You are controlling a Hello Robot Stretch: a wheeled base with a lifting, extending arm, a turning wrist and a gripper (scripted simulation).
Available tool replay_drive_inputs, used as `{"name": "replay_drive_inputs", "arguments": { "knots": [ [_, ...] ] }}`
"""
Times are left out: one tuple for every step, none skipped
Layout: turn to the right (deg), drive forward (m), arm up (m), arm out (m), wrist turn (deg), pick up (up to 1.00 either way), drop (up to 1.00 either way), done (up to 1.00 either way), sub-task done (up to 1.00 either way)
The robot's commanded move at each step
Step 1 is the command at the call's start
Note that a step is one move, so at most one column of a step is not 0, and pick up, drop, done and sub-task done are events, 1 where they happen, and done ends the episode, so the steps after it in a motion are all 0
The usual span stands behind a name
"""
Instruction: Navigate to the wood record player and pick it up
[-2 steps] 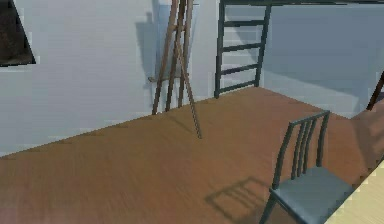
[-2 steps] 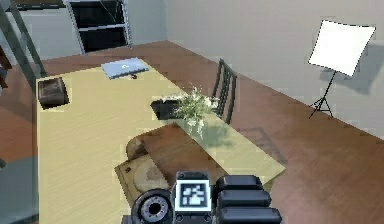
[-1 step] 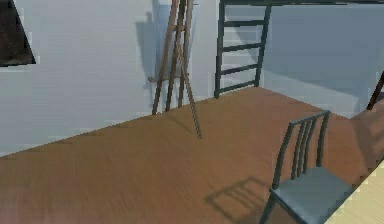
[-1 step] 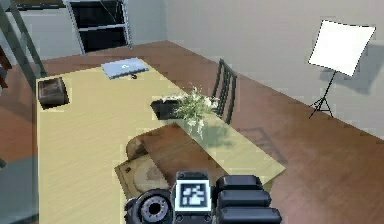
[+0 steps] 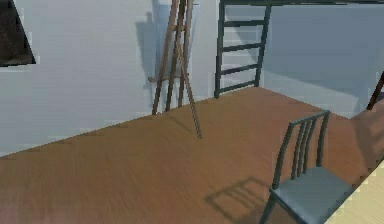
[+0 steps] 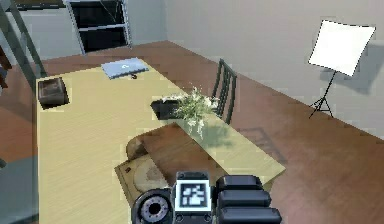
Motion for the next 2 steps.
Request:
{"name": "replay_drive_inputs", "arguments": {
  "knots": [
    [0.0, 0.0, 0.0, 0.0, 45.0, 0.0, 0.0, 0.0, 0.0],
    [0.0, 0.0, 0.0, 0.0, 33.0, 0.0, 0.0, 0.0, 0.0]
  ]
}}
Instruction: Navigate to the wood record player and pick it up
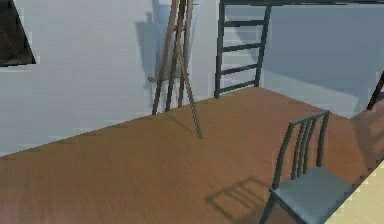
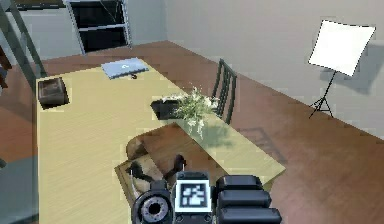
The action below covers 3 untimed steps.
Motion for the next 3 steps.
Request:
{"name": "replay_drive_inputs", "arguments": {
  "knots": [
    [0.0, 0.0, -0.3, 0.0, 0.0, 0.0, 0.0, 0.0, 0.0],
    [0.0, 0.0, 0.0, 0.0, 0.0, 1.0, 0.0, 0.0, 0.0],
    [0.0, 0.0, 0.1, 0.0, 0.0, 0.0, 0.0, 0.0, 0.0]
  ]
}}
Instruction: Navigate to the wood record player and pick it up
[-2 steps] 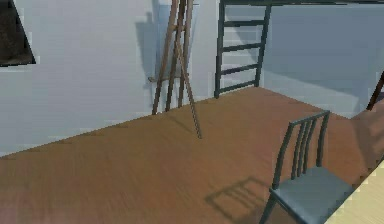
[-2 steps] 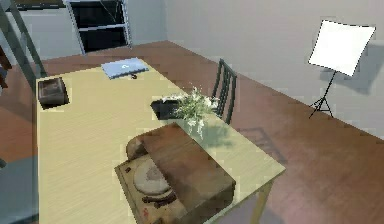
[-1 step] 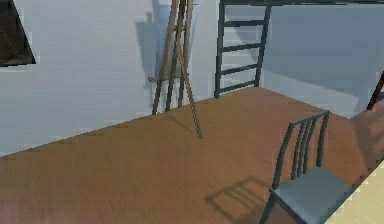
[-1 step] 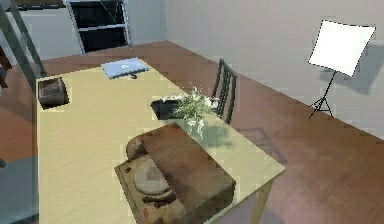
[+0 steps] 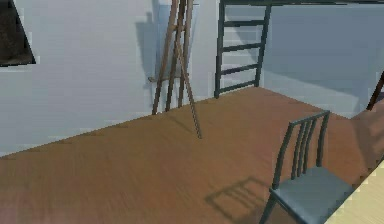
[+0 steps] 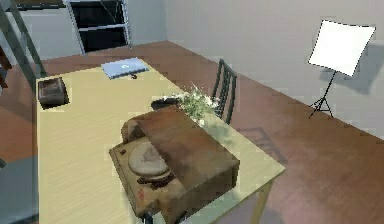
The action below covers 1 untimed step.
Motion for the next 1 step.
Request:
{"name": "replay_drive_inputs", "arguments": {
  "knots": [
    [0.0, 0.0, 0.0, 0.0, 0.0, 0.0, 0.0, 1.0, 0.0]
  ]
}}
